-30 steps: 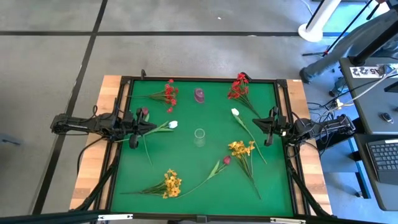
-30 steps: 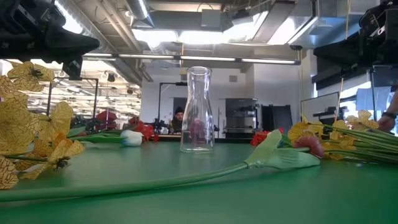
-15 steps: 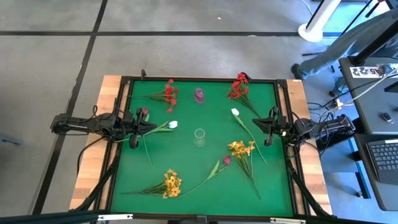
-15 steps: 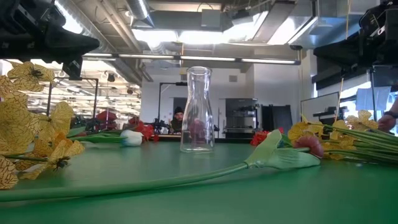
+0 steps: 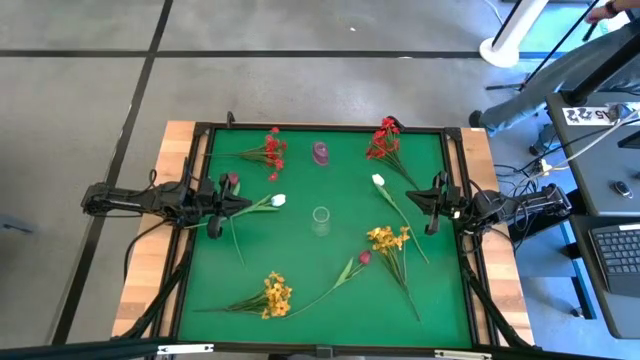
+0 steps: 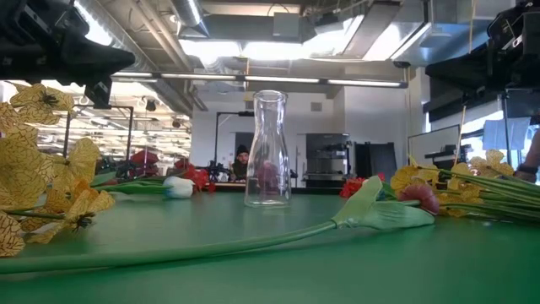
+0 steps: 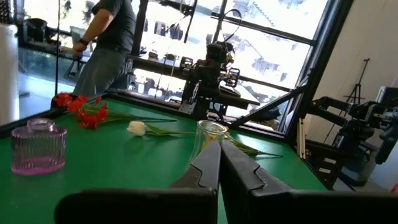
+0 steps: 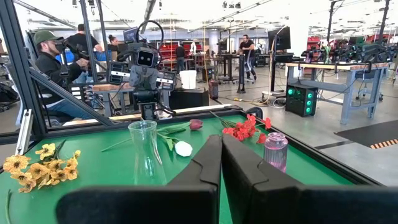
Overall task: Sort flowers into vase by color
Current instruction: Put the left red tulip into the pink vase
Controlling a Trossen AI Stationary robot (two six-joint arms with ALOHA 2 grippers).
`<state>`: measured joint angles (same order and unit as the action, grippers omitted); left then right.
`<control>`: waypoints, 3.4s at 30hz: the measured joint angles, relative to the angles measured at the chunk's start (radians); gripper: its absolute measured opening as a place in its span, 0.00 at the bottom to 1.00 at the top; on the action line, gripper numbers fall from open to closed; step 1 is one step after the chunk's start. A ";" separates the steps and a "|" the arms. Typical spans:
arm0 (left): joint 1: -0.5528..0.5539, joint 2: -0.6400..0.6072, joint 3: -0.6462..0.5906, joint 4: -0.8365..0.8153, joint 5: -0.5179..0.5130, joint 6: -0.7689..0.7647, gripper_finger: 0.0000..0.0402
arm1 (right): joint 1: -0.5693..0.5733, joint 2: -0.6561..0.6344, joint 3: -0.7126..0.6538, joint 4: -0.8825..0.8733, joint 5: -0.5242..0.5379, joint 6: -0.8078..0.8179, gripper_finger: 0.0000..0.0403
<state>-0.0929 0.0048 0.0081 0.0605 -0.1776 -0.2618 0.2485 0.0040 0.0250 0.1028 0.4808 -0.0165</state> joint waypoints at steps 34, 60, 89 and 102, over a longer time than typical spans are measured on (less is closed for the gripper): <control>0.001 0.107 0.305 -0.155 -0.389 -0.006 0.00 | 0.000 0.000 0.000 0.000 0.000 0.000 0.04; 0.036 0.975 0.740 -1.447 -0.094 -1.120 0.00 | 0.000 0.000 0.000 0.000 0.000 0.000 0.04; 0.239 1.056 0.554 -1.066 -0.038 -0.931 0.54 | 0.000 0.000 0.000 0.000 -0.002 0.000 0.04; 0.397 1.053 0.393 -0.840 0.070 -0.884 0.54 | 0.000 0.000 0.000 0.000 -0.002 0.000 0.04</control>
<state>0.3038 1.0582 0.4012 -0.7791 -0.1072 -1.1455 0.2481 0.0040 0.0250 0.1028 0.4789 -0.0163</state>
